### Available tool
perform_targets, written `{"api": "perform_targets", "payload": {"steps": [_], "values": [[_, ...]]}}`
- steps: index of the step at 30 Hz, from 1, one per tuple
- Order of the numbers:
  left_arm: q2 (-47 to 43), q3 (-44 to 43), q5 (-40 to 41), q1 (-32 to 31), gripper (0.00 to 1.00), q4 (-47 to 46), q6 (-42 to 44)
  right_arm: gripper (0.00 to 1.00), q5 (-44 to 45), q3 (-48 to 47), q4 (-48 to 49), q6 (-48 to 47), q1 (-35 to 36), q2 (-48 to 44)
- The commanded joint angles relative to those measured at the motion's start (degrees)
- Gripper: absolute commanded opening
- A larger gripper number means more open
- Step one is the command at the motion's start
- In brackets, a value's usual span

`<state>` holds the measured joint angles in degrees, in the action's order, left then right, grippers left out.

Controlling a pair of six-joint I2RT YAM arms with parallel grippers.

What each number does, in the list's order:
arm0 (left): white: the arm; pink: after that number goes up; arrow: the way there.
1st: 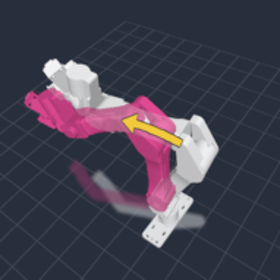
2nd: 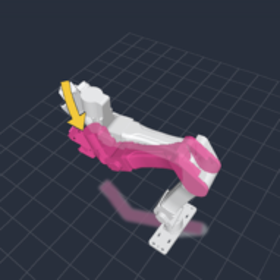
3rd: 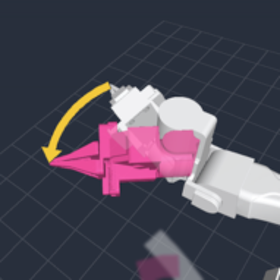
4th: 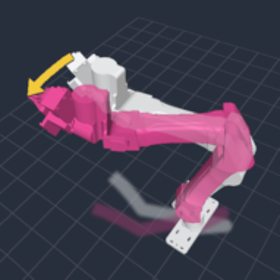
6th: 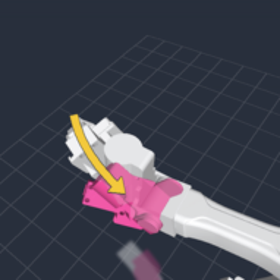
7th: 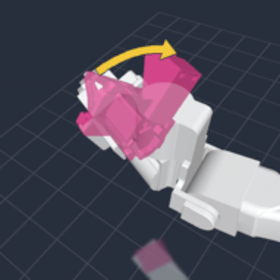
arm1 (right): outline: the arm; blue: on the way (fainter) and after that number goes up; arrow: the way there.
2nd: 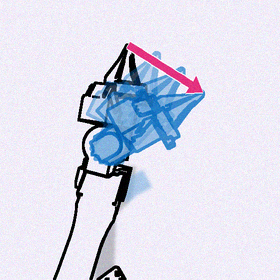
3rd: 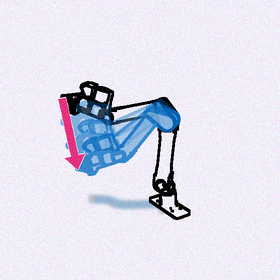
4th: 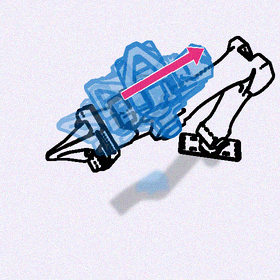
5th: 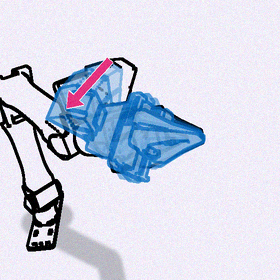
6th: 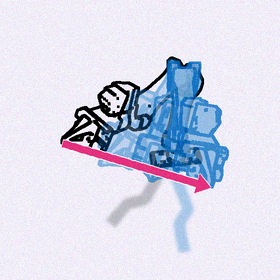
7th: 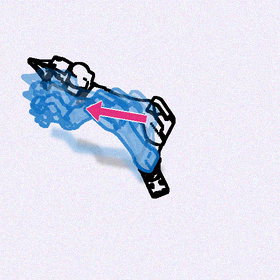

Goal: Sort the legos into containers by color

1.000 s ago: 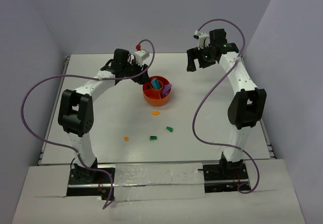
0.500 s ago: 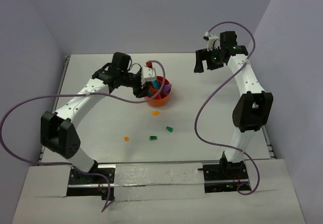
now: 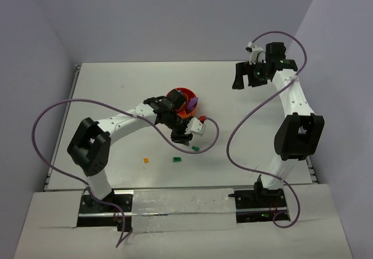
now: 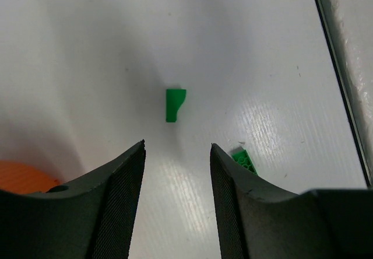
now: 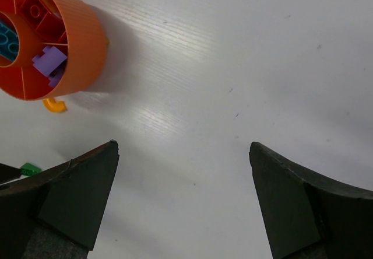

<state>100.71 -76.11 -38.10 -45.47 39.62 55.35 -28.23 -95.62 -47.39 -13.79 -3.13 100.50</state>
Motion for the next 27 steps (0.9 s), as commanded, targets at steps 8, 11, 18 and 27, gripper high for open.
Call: {"api": "perform_targets", "payload": {"steps": [8, 11, 18, 27], "values": [[8.25, 0.95, 6.71, -3.91, 0.55, -9.33, -0.07, 1.00, -0.95, 4.88, 3.00, -0.71, -1.44, -7.49], [8.79, 1.65, 8.09, -4.69, 0.55, -13.11, -1.27, 1.00, -1.21, 6.37, 3.27, -0.54, -1.61, -8.45], [9.43, 2.58, 7.63, -5.89, 0.55, -14.71, -1.40, 1.00, -1.13, 7.53, 3.34, -0.91, -1.83, -9.16], [10.76, 2.90, 5.61, -7.32, 0.54, -14.42, -0.80, 1.00, -1.22, 7.43, 3.27, -0.77, -2.23, -8.74]]}}
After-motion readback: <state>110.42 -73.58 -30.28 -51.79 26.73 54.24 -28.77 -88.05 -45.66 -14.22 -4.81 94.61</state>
